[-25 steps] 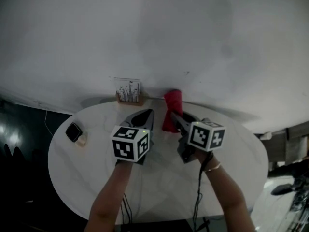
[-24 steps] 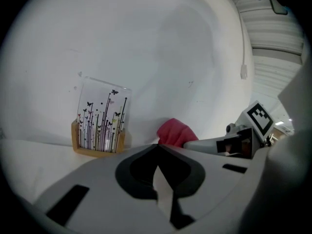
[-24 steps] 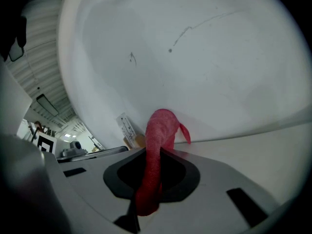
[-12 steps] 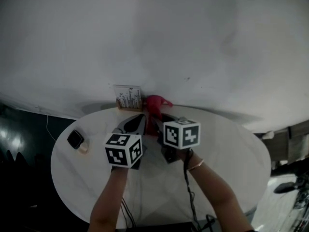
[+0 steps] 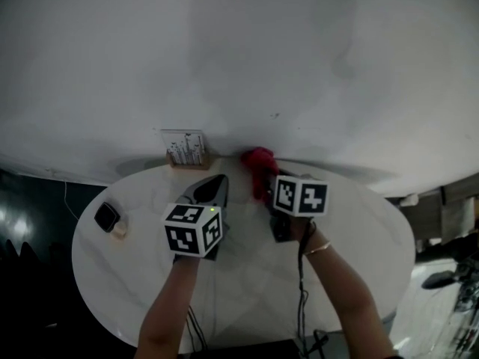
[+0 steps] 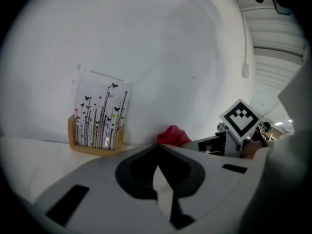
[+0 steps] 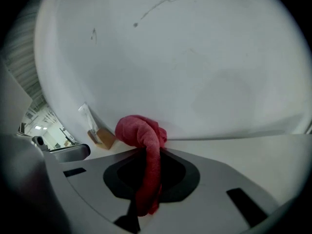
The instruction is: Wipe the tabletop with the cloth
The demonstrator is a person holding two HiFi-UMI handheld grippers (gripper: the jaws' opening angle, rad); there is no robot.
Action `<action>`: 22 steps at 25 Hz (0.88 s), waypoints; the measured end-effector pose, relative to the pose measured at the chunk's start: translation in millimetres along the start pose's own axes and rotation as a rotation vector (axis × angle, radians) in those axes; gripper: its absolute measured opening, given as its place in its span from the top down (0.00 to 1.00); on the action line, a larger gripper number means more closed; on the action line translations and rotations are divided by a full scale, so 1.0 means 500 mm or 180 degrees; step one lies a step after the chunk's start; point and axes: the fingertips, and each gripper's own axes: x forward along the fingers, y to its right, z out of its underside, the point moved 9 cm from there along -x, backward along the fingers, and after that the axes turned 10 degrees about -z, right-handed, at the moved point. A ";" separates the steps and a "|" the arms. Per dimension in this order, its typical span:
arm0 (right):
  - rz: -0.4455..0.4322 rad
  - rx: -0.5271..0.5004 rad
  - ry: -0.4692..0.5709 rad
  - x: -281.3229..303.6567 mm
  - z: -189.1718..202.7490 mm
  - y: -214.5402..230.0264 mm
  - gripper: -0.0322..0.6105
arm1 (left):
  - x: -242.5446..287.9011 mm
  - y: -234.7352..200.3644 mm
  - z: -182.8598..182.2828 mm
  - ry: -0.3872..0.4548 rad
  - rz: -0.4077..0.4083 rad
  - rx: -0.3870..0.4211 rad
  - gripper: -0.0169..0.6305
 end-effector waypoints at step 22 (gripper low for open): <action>0.1444 0.0259 0.0258 -0.297 0.005 0.377 0.88 | 0.053 0.172 0.018 -0.0103 0.0317 0.0324 0.97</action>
